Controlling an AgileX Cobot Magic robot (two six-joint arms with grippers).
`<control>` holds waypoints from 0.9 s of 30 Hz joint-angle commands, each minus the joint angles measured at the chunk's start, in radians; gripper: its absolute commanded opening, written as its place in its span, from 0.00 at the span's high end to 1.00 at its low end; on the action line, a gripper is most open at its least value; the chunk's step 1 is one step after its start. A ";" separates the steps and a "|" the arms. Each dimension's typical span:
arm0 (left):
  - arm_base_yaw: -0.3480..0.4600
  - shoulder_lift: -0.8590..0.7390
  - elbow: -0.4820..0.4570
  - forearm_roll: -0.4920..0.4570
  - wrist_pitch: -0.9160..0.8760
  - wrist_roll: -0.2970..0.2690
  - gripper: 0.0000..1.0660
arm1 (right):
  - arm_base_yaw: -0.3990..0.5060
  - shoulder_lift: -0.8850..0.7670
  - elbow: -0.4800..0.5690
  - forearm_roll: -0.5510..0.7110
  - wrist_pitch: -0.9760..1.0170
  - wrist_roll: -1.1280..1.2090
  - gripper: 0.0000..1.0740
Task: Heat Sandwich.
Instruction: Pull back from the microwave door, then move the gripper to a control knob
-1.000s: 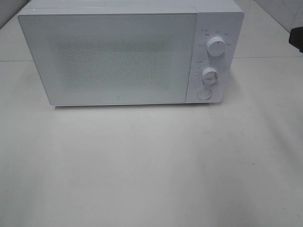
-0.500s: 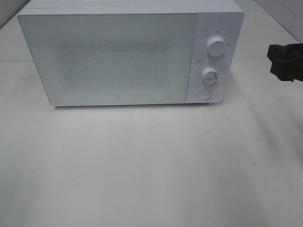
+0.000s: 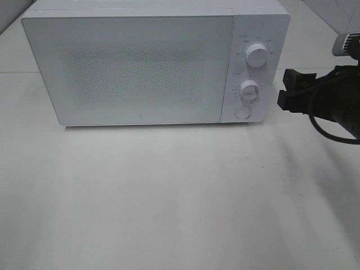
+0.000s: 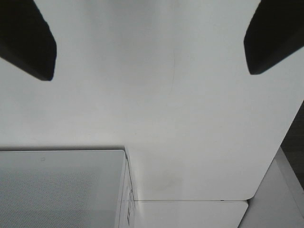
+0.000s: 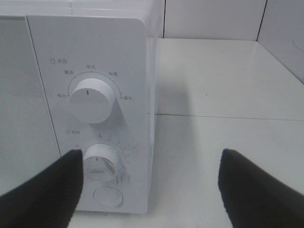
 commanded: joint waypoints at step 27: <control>0.003 -0.028 0.003 -0.003 -0.002 -0.001 0.05 | 0.294 0.231 -0.031 0.391 -0.205 -0.047 0.29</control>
